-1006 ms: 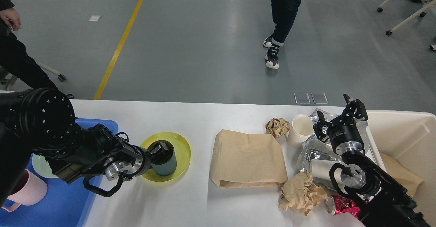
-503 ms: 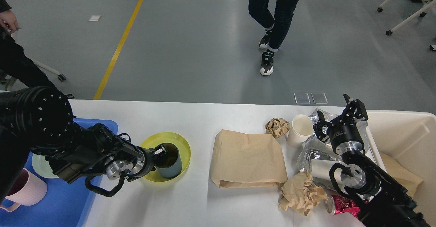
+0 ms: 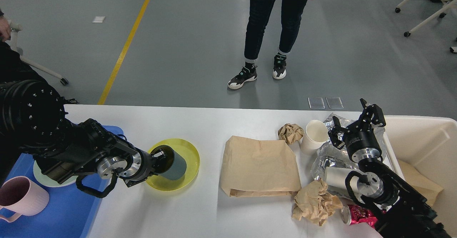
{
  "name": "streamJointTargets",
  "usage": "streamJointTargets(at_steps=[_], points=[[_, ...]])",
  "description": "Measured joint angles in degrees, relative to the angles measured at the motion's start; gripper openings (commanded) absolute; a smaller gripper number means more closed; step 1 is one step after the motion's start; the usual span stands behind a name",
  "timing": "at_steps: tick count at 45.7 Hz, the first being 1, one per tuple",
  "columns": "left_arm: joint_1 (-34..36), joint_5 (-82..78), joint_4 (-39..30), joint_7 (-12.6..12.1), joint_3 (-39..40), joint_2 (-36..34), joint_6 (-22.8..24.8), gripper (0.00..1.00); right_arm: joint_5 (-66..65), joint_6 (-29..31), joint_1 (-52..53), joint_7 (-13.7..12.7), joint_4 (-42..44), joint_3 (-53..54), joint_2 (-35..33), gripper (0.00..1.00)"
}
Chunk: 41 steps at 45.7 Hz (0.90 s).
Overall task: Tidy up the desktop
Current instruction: 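Grasp the dark teal mug with the left gripper, then carry the dark teal mug onto the blue tray and release it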
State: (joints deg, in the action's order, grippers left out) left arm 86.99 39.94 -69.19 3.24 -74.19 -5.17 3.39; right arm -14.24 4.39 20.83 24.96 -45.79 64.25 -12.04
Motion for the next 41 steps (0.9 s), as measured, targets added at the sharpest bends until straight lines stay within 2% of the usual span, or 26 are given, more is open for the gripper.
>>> streamJointTargets(at_steps=[10,17,24,35,37,41], points=[[1.1,-0.2,-0.6,-0.7,-1.1,-0.2,0.0,0.00,0.0,0.0,0.0,0.0,0.0,0.0,0.0,1.00],[5.3,-0.4,-4.1,-2.0,-2.9,-0.6,0.1,0.00,0.0,0.0,0.0,0.0,0.0,0.0,0.0,1.00],[13.6,-1.8,-11.6,-3.0,-5.8,-1.4,0.1,0.00,0.0,0.0,0.0,0.0,0.0,0.0,0.0,1.00],[31.8,-11.1,-26.9,-6.2,-9.0,-2.2,1.3,0.00,0.0,0.0,0.0,0.0,0.1,0.0,0.0,1.00],[34.9,-12.3,-28.8,-7.1,-9.4,-2.4,2.9,0.00,0.0,0.0,0.0,0.0,0.1,0.0,0.0,1.00],[40.7,-13.6,-30.8,-8.9,-11.0,-2.6,9.9,0.00,0.0,0.0,0.0,0.0,0.1,0.0,0.0,1.00]])
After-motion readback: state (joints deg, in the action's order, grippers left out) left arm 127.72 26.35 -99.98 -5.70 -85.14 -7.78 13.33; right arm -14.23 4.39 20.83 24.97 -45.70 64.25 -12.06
